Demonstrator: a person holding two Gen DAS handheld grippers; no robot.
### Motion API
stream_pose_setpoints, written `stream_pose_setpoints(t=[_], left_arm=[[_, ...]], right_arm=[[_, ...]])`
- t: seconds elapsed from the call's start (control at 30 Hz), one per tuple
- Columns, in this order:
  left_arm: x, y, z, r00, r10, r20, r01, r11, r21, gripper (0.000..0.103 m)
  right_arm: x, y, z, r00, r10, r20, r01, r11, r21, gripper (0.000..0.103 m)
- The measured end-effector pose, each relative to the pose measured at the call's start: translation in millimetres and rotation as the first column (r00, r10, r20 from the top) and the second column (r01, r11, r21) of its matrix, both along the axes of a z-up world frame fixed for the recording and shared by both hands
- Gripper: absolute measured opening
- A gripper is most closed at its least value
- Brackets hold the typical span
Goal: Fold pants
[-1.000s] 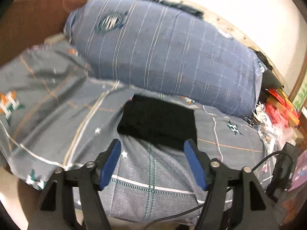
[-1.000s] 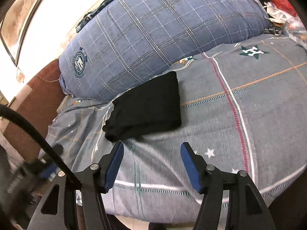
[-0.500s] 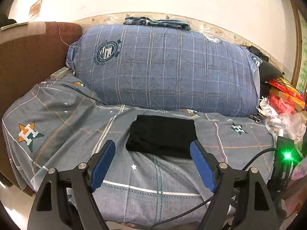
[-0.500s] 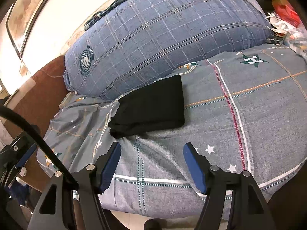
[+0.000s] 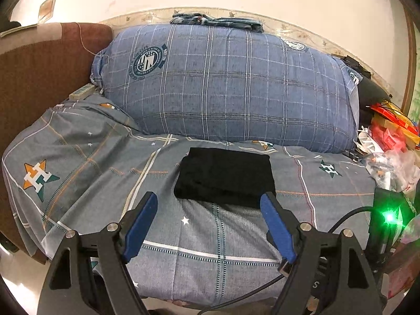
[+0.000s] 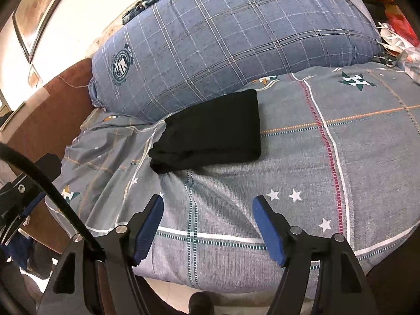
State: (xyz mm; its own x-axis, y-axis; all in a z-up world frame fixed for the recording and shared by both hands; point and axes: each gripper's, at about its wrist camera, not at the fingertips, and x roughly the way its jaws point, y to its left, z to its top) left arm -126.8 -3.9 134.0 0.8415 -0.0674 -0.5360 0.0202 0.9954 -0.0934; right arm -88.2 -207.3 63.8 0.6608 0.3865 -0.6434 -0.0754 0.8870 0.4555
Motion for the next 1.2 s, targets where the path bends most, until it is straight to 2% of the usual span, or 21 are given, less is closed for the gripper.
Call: stream_pose_setpoints(t=[0.87,1.2], left_arm=[[2.4,8.9,-6.0,1.000,0.027,-0.014,-0.027,1.000,0.008,0.081],[11.1,12.3,-18.5,0.998,0.039,-0.052,-0.038,0.999,0.019,0.081]], right_arm=[[3.3,29.6,-21.8,0.993,0.082,-0.085,-0.087,0.994,-0.061,0.078],[6.8,29.8,-31.5,0.991,0.073,-0.113,-0.080,0.995,-0.057,0.079]])
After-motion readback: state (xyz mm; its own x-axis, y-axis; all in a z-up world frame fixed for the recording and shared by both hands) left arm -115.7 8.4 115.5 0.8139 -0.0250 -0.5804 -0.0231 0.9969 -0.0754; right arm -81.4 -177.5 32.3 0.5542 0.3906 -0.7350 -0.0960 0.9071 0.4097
